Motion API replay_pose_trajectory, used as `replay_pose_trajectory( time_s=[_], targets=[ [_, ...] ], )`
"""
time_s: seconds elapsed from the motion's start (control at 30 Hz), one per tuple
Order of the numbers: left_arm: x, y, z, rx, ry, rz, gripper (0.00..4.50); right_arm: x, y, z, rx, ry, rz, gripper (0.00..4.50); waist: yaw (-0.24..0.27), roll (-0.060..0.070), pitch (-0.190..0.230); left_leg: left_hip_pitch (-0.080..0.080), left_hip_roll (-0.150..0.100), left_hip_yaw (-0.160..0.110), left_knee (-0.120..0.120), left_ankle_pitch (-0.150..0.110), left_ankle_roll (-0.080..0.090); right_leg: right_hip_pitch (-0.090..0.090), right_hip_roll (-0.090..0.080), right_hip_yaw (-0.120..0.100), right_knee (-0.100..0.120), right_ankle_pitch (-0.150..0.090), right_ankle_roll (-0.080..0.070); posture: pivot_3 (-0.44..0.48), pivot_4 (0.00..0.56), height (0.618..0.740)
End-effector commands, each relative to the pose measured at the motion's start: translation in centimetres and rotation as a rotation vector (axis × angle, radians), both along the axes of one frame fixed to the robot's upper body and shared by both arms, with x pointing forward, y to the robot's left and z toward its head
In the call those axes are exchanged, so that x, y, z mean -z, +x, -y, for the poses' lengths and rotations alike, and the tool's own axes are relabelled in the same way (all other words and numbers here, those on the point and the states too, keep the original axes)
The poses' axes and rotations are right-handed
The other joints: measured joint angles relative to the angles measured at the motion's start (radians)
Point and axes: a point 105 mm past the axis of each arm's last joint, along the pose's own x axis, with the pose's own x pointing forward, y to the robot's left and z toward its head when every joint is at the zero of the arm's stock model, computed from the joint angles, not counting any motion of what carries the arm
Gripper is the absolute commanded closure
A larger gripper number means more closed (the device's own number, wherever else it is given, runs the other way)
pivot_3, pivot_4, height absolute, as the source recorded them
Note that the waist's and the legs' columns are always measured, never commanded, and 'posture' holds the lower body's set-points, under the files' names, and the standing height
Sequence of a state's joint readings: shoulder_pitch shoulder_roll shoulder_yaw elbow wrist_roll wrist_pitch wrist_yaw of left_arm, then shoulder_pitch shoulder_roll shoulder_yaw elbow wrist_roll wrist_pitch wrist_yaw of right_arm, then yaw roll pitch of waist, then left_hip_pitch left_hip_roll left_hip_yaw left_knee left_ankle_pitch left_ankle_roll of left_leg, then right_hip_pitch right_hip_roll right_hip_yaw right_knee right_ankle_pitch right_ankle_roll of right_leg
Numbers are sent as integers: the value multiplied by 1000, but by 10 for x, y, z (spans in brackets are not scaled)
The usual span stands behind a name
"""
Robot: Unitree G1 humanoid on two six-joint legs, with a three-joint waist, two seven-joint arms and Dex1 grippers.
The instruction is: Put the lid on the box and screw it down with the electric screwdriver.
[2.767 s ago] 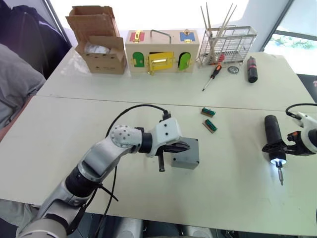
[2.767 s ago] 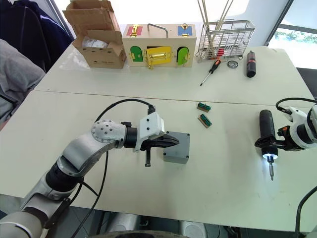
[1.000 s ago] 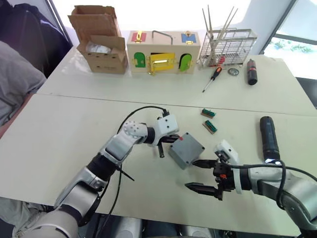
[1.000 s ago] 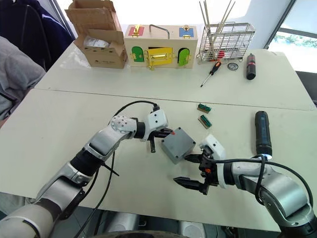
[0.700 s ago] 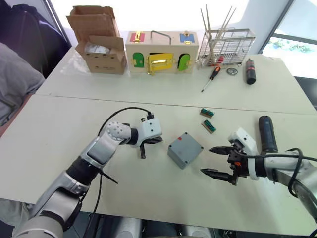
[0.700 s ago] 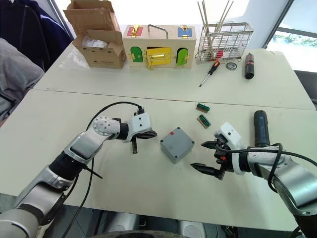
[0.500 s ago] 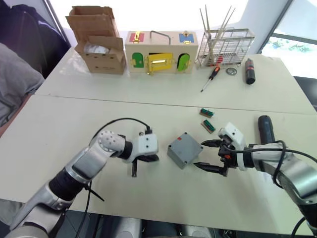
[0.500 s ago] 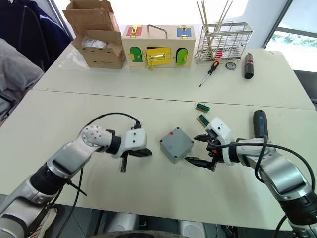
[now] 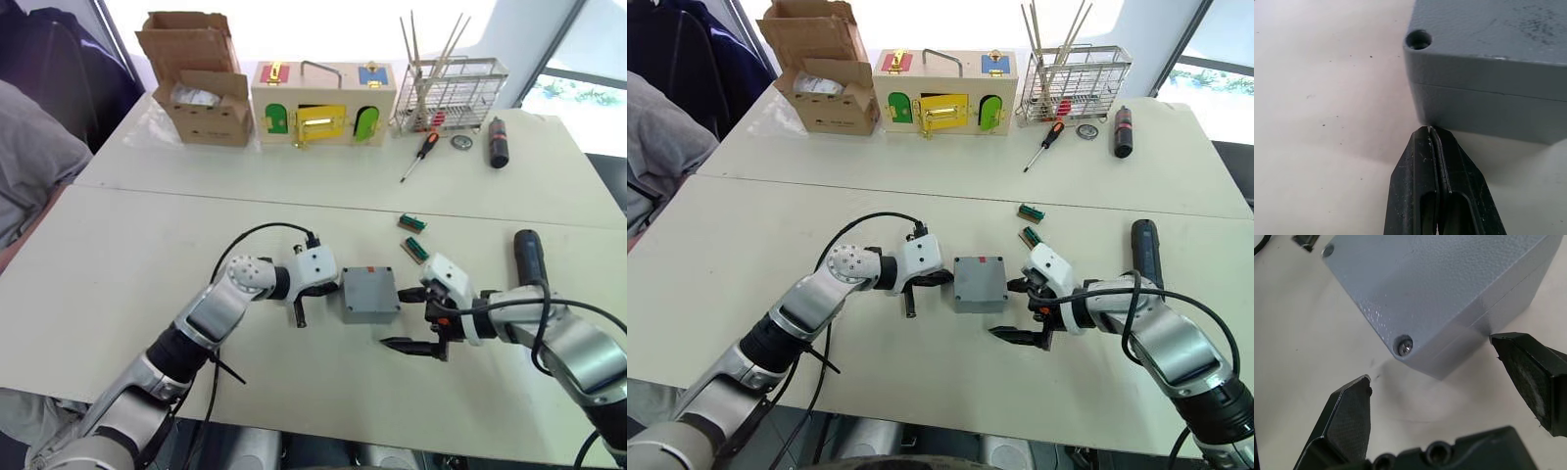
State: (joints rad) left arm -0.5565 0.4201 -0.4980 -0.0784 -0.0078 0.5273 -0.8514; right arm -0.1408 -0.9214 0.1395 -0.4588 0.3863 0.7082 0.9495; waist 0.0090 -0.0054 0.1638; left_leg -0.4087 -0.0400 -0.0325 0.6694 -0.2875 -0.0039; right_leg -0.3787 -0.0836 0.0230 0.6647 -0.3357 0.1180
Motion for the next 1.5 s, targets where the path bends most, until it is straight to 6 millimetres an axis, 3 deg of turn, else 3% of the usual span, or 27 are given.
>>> replay_pose_trajectory(
  time_s=[0.03, 0.5, 0.63, 0.83, 0.9, 0.97, 1.1, 1.37, 1.5],
  targets=[
    [-4, 2, 0, -7, -10, 28, 4500, -11, -3, -7, -13, 29, 40, 38, 0, 0, 0, 0, 0, 0, 0, 0, 0, 0, 0, 0, 0, 0, 0, 0, 150, 740],
    [-11, 13, 1, -64, -52, 83, 4500, -15, -8, -7, -5, 36, 13, 38, 1, 0, 0, 0, 0, 0, 0, 0, 0, 0, 0, 0, 0, 0, 0, 0, 150, 740],
    [-17, 17, -3, -98, -79, 98, 4500, -21, -4, 6, 15, -3, 26, 38, 1, 0, 0, 0, 0, 0, 0, 0, 0, 0, 0, 0, 0, 0, 0, 0, 150, 740],
    [-25, 10, -14, -90, -78, 88, 4500, -54, 14, 36, 101, 8, 72, 38, 1, 0, 0, 0, 0, 0, 0, 0, 0, -1, 0, 0, 0, 0, 0, 0, 150, 740],
    [-43, 7, -26, -98, -112, 71, 4500, -84, 37, 49, 179, 97, 157, 38, -4, -1, 0, 0, 0, 0, -1, 0, 0, -1, 0, 0, 0, 0, 0, 0, 150, 740],
    [-67, 4, -32, -112, -199, 43, 4500, -100, 61, 53, 226, 157, 247, 38, -16, -1, 0, 0, 1, 2, -1, 0, 0, -2, 0, 1, 1, 0, 0, 0, 150, 740],
    [-102, -6, -26, -92, -382, -50, 4500, -89, 98, 45, 302, 255, 294, 38, -21, -2, -1, 0, 1, 1, -1, 1, -1, -2, 0, 0, 1, 0, 0, 0, 150, 740],
    [-101, -18, -26, -80, -332, -46, 4500, -57, 148, 43, 428, 324, 293, 38, -27, -2, -1, -1, 0, 3, -1, 1, -2, -4, -1, 0, 2, 0, 0, 0, 150, 740],
    [-99, -20, -28, -108, -337, -54, 4500, -56, 158, 46, 442, 337, 307, 1057, -27, -2, -1, -1, 0, 3, -2, 1, -2, -4, -1, 0, 2, 0, 0, 0, 150, 740]
  ],
)
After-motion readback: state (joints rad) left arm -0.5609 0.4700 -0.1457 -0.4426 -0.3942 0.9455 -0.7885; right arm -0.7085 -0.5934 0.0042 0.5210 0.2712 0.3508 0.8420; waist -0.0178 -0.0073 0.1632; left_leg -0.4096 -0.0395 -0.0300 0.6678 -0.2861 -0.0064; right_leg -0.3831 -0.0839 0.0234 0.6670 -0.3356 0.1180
